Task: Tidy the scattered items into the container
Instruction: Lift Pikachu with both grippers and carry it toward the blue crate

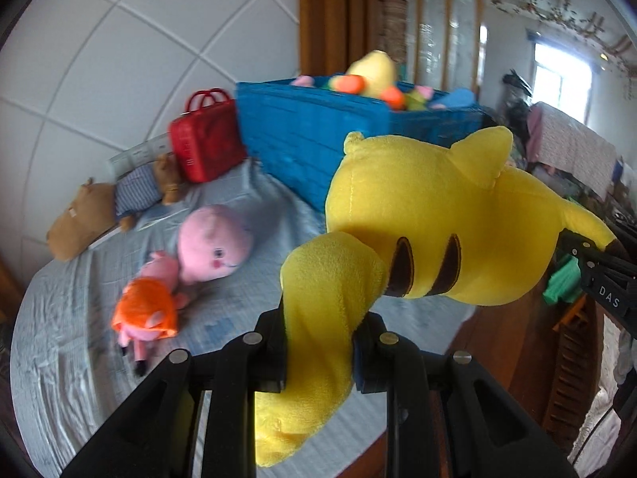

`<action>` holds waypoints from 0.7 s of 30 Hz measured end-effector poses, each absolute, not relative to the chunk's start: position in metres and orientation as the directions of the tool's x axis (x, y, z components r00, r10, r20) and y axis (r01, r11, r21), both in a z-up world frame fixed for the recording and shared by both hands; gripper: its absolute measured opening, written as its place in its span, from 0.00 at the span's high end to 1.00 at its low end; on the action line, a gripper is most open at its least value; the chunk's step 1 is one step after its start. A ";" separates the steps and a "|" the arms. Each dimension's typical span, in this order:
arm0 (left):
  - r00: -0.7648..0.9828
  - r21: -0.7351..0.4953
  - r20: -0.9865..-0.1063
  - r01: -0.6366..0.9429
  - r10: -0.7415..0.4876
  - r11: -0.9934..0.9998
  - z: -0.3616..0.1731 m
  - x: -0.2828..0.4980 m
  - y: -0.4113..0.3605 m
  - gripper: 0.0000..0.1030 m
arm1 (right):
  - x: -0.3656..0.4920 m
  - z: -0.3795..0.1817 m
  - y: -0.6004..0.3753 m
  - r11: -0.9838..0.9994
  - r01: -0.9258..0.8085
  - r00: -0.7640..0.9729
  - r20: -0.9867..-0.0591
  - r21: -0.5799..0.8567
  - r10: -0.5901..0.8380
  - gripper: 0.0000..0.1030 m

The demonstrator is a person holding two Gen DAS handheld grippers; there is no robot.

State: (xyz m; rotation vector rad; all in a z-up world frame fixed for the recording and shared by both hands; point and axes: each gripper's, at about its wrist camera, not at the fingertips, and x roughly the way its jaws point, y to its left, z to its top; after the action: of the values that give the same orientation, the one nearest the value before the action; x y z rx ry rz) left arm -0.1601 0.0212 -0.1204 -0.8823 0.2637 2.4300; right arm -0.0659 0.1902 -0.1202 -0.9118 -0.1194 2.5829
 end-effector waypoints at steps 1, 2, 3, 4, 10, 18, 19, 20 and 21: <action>-0.640 0.001 -0.643 -0.550 0.420 -0.835 -0.120 -0.158 0.029 0.79 | -0.062 -0.121 0.204 -0.916 -0.345 -0.706 -0.586 -0.206 0.398 0.73; -0.639 0.002 -0.644 -0.552 0.421 -0.834 -0.121 -0.154 0.040 0.79 | -0.059 -0.121 0.216 -0.916 -0.344 -0.706 -0.586 -0.206 0.398 0.73; -0.639 0.003 -0.645 -0.551 0.420 -0.834 -0.122 -0.152 0.051 0.79 | -0.057 -0.121 0.227 -0.916 -0.344 -0.707 -0.585 -0.207 0.398 0.73; -0.641 0.004 -0.645 -0.547 0.416 -0.837 -0.123 -0.150 0.061 0.79 | -0.057 -0.121 0.236 -0.917 -0.339 -0.710 -0.584 -0.207 0.394 0.73; -0.670 0.005 -0.642 -0.490 0.373 -0.872 -0.120 -0.130 0.135 0.78 | -0.049 -0.114 0.307 -0.939 -0.272 -0.747 -0.570 -0.208 0.343 0.73; -0.702 0.022 -0.630 -0.444 0.332 -0.896 -0.107 -0.119 0.186 0.78 | -0.052 -0.104 0.381 -0.960 -0.183 -0.775 -0.569 -0.214 0.275 0.73; -0.705 0.026 -0.629 -0.440 0.327 -0.898 -0.105 -0.118 0.192 0.78 | -0.052 -0.103 0.387 -0.961 -0.175 -0.778 -0.569 -0.212 0.267 0.73; -0.709 0.030 -0.628 -0.436 0.322 -0.900 -0.103 -0.117 0.197 0.78 | -0.053 -0.102 0.391 -0.963 -0.173 -0.781 -0.567 -0.207 0.263 0.73; -0.712 0.033 -0.626 -0.431 0.318 -0.902 -0.101 -0.116 0.203 0.78 | -0.054 -0.101 0.394 -0.964 -0.172 -0.784 -0.565 -0.203 0.259 0.73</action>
State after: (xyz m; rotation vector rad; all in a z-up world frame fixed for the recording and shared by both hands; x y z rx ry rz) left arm -0.1160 0.2027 -0.1015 -0.8942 0.2479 2.5696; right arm -0.0544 0.3940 -0.1010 -0.9044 -0.2063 2.7609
